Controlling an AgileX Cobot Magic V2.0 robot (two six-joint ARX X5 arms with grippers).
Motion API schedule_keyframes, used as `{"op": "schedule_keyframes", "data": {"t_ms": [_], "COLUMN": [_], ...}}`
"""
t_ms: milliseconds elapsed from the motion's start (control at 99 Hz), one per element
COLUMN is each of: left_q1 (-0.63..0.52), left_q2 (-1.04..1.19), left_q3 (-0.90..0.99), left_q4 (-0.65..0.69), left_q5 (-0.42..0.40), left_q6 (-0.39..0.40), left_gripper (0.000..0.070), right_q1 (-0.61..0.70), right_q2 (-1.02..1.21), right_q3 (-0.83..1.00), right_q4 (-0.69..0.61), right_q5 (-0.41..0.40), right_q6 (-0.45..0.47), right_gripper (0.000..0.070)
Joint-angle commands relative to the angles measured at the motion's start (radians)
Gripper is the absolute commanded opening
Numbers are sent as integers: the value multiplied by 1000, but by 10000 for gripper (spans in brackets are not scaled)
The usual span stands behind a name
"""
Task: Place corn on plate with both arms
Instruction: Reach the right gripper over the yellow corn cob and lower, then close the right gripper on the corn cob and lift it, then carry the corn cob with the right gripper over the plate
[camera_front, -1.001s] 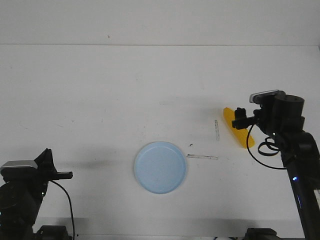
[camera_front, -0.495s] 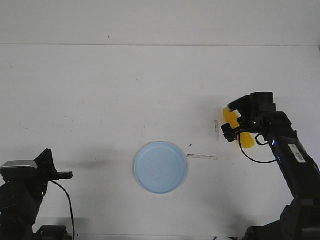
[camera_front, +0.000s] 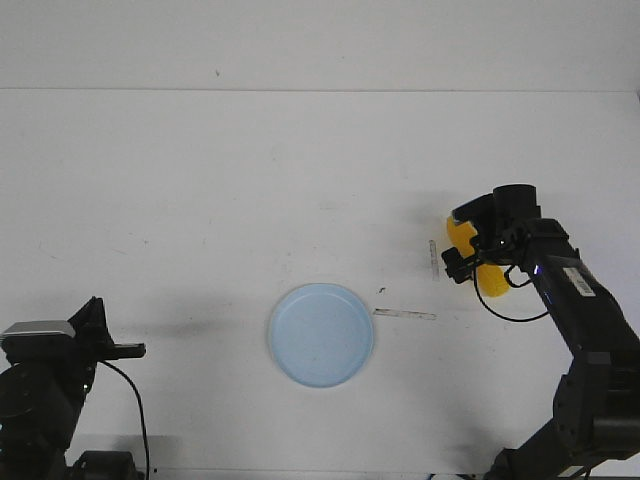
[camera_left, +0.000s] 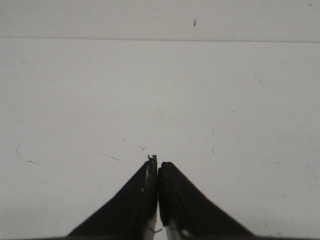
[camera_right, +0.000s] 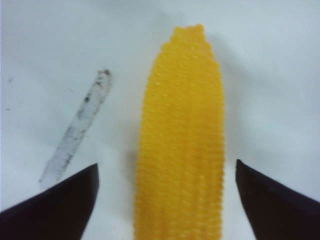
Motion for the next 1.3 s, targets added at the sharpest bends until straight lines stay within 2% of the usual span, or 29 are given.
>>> {"op": "schedule_keyframes", "data": {"t_ms": [0, 81, 212, 627, 940, 1031, 1294], "left_q1": [-1, -1, -1, -1, 0, 0, -1], "left_q2": [2, 2, 2, 2, 2, 2, 2], "left_q3": [8, 8, 8, 8, 8, 8, 8], "left_q4": [12, 12, 12, 12, 12, 12, 12], "left_q5": [2, 2, 2, 2, 2, 2, 2], "left_q6": [-10, -10, -10, -9, -8, 7, 11], "left_gripper": [0, 0, 0, 0, 0, 0, 0], "right_q1": [-10, -22, -41, -39, 16, 59, 269], "right_q2": [23, 23, 23, -75, -325, -408, -547], "right_q3": [17, 17, 17, 38, 71, 71, 71], "right_q4": [6, -2, -10, -4, -12, -17, -19], "right_q5": [0, 0, -3, -3, -4, -19, -132], "right_q6": [-8, -7, 5, 42, 201, 290, 541], "right_gripper": [438, 331, 256, 251, 252, 251, 251]}}
